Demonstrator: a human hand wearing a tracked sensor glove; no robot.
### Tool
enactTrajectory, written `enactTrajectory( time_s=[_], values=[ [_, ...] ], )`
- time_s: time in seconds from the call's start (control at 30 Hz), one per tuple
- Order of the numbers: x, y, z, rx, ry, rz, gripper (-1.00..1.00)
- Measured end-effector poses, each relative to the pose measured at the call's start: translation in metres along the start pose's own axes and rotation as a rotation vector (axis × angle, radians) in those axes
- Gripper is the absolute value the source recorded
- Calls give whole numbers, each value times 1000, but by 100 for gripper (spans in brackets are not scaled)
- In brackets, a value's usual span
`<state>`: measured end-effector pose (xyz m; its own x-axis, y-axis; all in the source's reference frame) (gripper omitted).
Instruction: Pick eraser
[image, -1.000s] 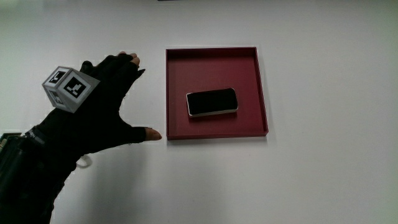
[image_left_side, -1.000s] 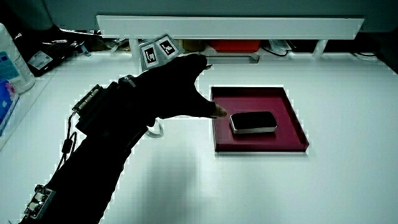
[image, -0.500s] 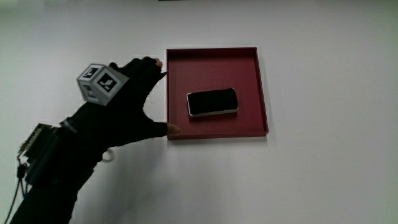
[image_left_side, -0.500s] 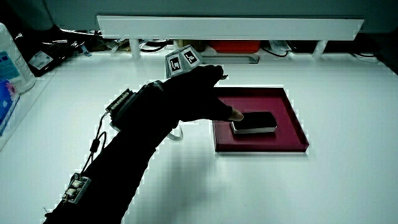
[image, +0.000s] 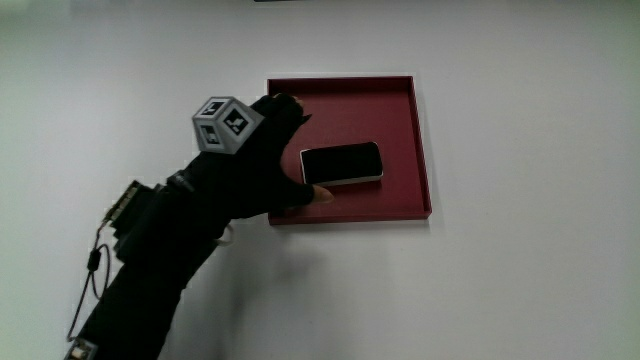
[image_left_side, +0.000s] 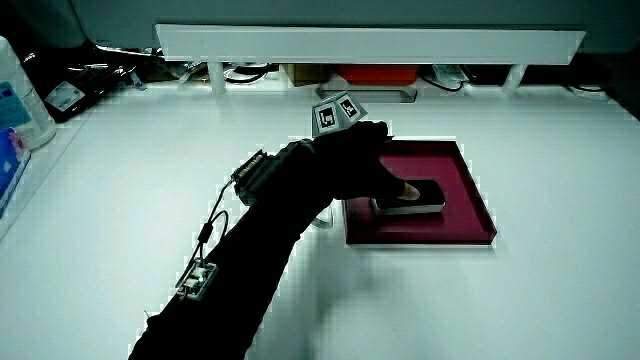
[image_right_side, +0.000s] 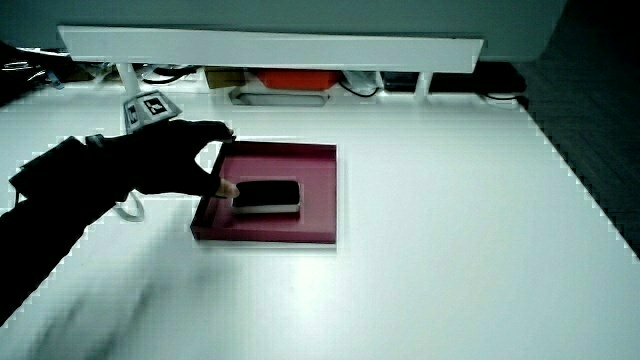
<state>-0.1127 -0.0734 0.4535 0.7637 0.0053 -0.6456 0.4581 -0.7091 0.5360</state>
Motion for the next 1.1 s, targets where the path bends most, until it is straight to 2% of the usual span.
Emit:
enactTrajectory(
  time_s=[0.03,0.07,0.23,0.3,0.63,0.73,1.03,1.1],
  values=[
    [2,3,-2,-5,-6,2,0],
    [3,7,-5,3,34,-9,0],
    [0,26,-20,3,82,-6,0],
    [2,29,-25,6,121,17,0],
    [-17,57,-55,-21,131,58,0],
    [-14,60,-59,-34,161,69,0],
    [-19,65,-66,-39,171,81,0],
    [-21,66,-67,-31,171,68,4]
  ],
)
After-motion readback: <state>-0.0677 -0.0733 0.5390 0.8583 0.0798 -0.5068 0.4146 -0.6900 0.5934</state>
